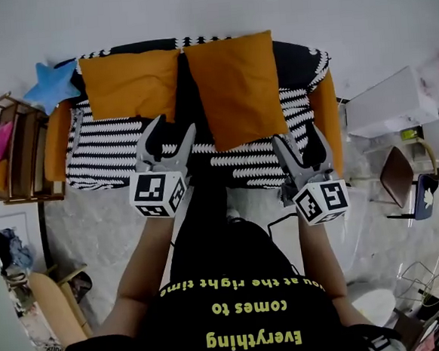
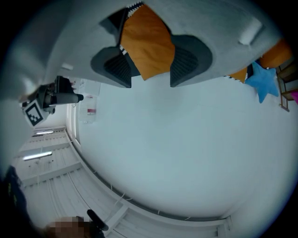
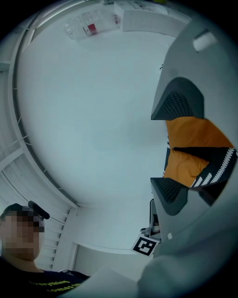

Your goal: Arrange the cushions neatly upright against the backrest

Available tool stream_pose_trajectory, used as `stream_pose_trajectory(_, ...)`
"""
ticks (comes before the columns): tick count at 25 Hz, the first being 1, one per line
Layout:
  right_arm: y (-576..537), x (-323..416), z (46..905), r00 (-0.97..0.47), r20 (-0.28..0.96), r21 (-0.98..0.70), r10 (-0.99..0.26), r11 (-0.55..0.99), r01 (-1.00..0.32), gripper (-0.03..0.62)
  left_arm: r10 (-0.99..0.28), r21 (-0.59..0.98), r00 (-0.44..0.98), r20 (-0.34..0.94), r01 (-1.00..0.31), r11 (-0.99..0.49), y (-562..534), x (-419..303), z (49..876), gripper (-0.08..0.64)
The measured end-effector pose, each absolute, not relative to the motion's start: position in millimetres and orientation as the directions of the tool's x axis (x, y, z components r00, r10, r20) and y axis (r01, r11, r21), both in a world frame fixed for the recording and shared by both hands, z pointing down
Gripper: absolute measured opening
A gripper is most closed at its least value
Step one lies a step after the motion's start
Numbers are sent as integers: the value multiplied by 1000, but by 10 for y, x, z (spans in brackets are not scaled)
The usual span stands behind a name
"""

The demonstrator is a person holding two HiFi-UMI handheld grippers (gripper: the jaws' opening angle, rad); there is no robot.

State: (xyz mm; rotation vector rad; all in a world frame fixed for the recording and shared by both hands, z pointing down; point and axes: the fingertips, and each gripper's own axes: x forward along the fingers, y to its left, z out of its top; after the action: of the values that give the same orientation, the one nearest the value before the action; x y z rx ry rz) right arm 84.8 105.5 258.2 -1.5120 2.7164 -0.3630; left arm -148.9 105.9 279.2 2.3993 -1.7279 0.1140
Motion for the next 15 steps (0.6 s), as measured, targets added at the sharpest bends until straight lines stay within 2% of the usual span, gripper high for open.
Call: stream_pose_trajectory(15,-526,442,2642,-409,125,-229,-904,375,-898,382,-869,125,459,184,-888,-443,-824,-1748,2839,259)
